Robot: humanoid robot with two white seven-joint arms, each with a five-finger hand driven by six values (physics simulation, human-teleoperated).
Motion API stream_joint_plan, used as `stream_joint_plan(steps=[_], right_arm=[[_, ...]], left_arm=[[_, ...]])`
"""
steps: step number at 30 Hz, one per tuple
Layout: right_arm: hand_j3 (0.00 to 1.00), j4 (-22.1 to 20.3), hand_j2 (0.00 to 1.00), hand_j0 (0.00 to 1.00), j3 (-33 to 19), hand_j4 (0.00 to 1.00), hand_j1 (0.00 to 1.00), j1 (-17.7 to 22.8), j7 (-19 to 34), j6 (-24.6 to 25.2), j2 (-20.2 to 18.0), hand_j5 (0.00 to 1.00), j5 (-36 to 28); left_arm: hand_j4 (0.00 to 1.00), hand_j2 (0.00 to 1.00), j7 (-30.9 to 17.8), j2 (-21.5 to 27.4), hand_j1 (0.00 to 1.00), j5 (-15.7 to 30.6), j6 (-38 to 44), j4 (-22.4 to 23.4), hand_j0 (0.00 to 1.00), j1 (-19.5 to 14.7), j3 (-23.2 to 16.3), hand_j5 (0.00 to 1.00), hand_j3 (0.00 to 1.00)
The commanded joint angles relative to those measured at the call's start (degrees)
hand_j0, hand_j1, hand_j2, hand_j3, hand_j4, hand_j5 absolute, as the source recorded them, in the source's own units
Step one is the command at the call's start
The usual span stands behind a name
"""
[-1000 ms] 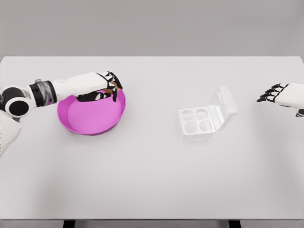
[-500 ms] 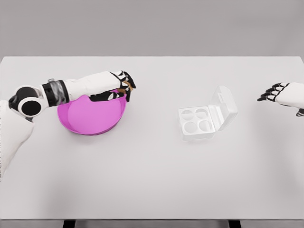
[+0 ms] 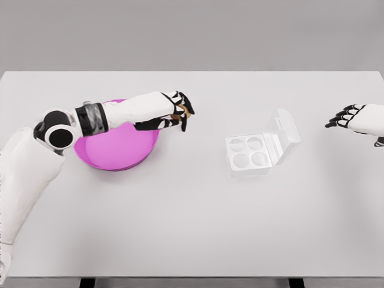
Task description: Pack egg into the box and close the box lid
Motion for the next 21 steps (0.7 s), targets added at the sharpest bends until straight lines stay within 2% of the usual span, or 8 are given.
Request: stream_joint_plan(steps=[1, 5, 21], right_arm=[[1.00, 0.2, 1.00, 1.00, -0.1, 1.00, 1.00, 0.0, 0.0, 0.0, 0.0, 1.00, -0.2], [1.00, 0.5, 1.00, 1.00, -0.1, 1.00, 1.00, 0.0, 0.0, 0.0, 0.1, 1.00, -0.2], [1.00, 0.5, 1.00, 1.00, -0.1, 1.00, 1.00, 0.0, 0.0, 0.0, 0.3, 1.00, -0.2]], left_arm=[[0.40, 0.40, 0.3, -0.9, 0.40, -0.1, 0.2, 0.0, 0.40, 0.0, 0.0, 0.40, 0.40], [0.40, 0.40, 0.3, -2.8, 0.40, -0.2, 0.2, -0.1, 0.40, 0.1, 0.0, 0.40, 0.40], [0.40, 0.40, 0.3, -8.2, 0.40, -0.5, 0.2, -0.6, 0.40, 0.0, -4.9, 0.40, 0.40]])
